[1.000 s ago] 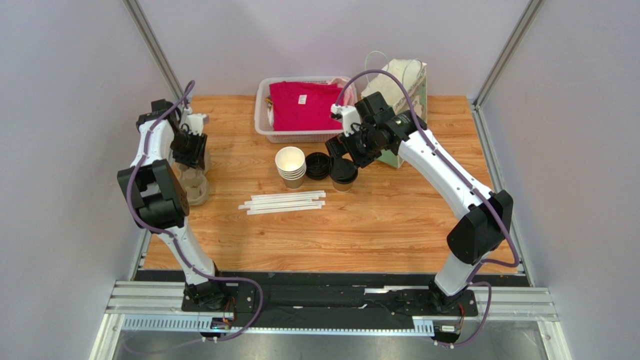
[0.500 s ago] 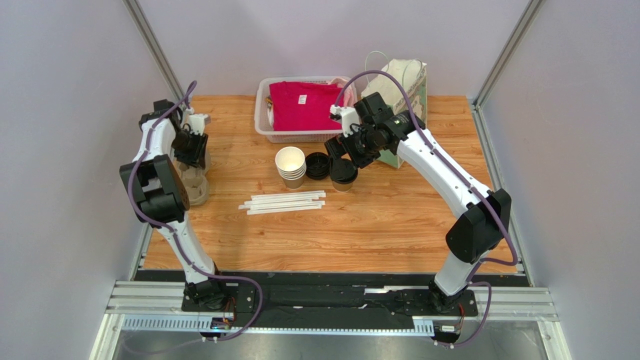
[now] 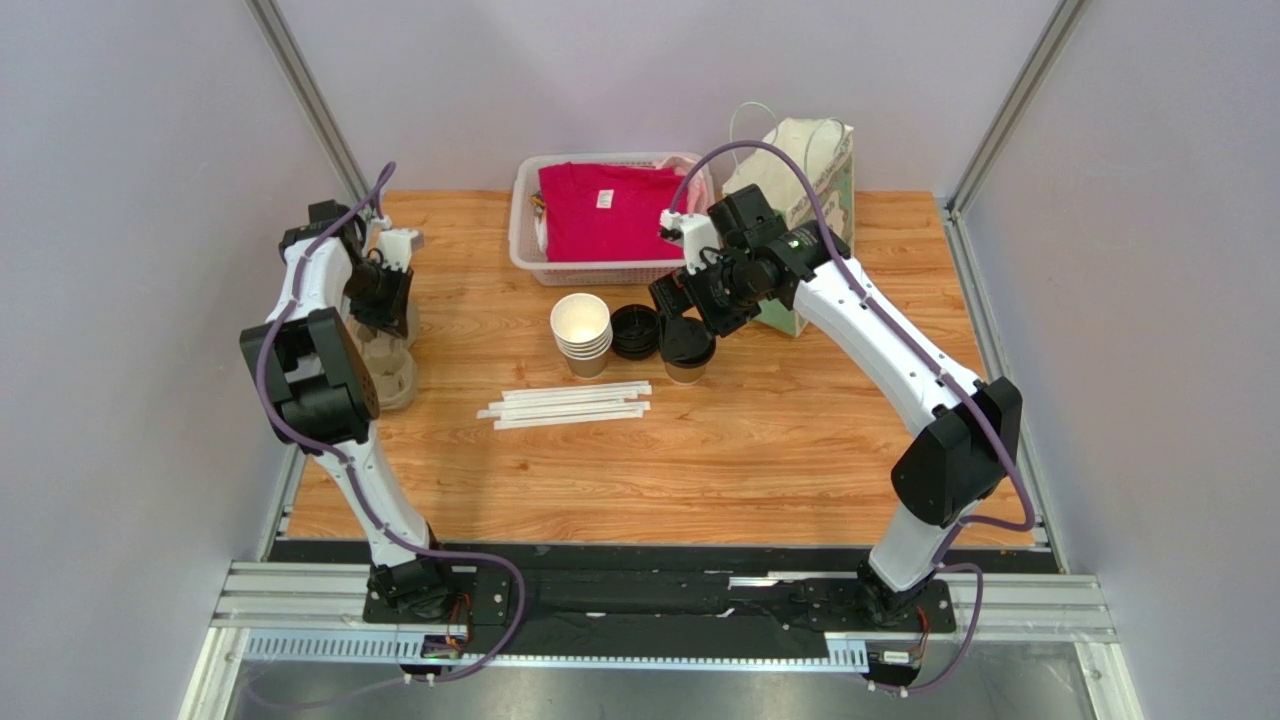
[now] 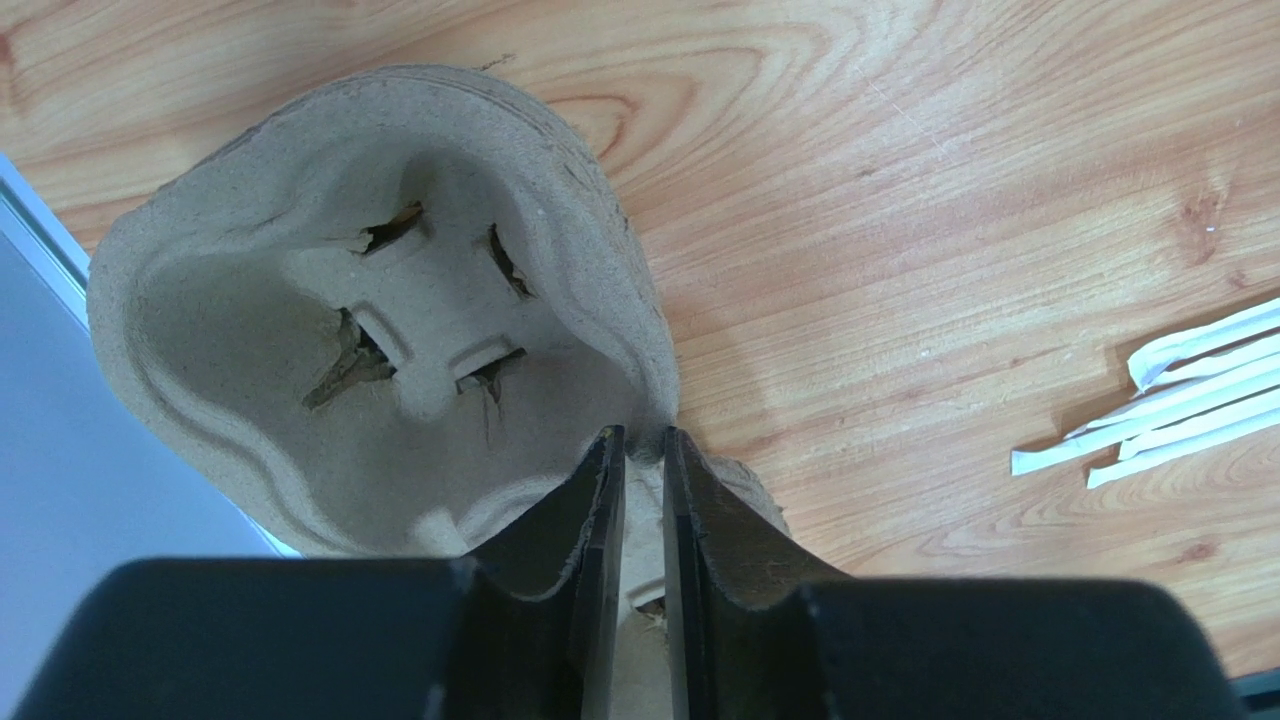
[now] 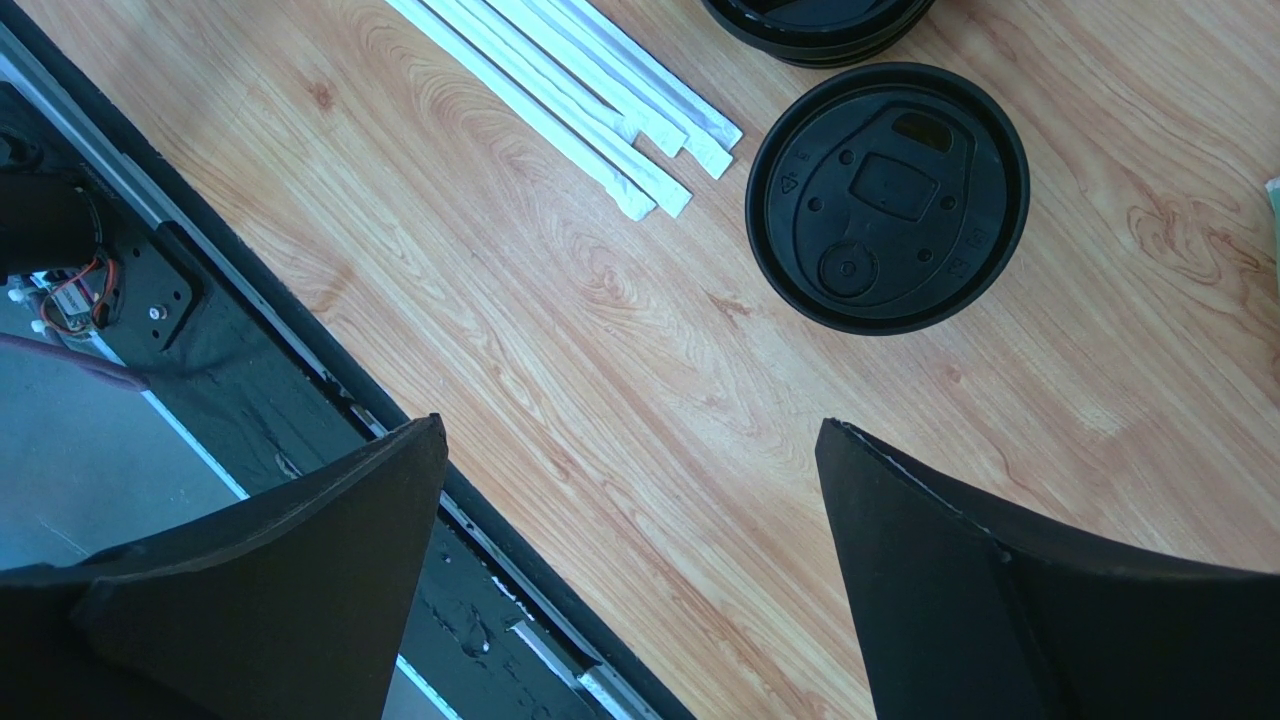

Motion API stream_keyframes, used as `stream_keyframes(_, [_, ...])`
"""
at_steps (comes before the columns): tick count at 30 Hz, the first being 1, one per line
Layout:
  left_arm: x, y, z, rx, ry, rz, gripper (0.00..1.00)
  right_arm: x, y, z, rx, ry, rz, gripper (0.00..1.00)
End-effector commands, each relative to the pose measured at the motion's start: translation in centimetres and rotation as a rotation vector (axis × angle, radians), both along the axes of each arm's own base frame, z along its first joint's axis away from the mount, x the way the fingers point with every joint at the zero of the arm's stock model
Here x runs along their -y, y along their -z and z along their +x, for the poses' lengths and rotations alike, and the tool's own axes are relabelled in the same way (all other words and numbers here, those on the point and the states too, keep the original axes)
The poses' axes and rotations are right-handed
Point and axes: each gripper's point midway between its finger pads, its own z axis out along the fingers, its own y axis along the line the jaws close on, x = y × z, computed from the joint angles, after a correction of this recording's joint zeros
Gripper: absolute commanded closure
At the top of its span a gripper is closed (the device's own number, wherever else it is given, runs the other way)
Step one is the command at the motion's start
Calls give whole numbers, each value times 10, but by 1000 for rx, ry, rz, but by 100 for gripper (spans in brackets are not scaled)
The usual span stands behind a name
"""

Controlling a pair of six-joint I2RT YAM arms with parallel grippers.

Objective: Pack the takeout coffee

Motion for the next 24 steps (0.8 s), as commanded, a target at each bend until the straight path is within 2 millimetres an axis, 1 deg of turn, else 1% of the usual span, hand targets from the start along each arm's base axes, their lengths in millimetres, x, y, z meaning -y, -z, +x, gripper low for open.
stream_keyframes(1, [-3, -8, 11, 47, 32, 4, 83, -6, -9, 8, 28, 4, 28, 0])
stream_keyframes(2, [-3, -9, 11, 49, 34, 4, 89, -6, -9, 8, 27, 3, 29, 0])
stream_keyframes(5, [-2, -15, 11, 64, 41, 3, 98, -7, -9, 8, 26, 4, 29, 0])
stream_keyframes(6, [-1, -16, 10, 65, 44, 1, 99, -7, -8, 8, 24, 3, 30, 0])
stream_keyframes(7, [0, -23, 11, 80, 47, 5, 100, -7, -9, 8, 26, 3, 30, 0])
stream_keyframes(11, [2, -38, 9, 110, 71, 10, 100, -7, -10, 9, 28, 5, 34, 0])
stream_keyframes(16, [0, -59, 6, 148, 84, 38, 100, -7, -12, 8, 29, 7, 38, 0])
stream_keyframes(19, [0, -68, 5, 164, 86, 47, 100, -7, -12, 8, 28, 7, 38, 0])
stream_keyframes(24, [-1, -79, 3, 175, 91, 67, 100, -7, -14, 7, 33, 7, 38, 0])
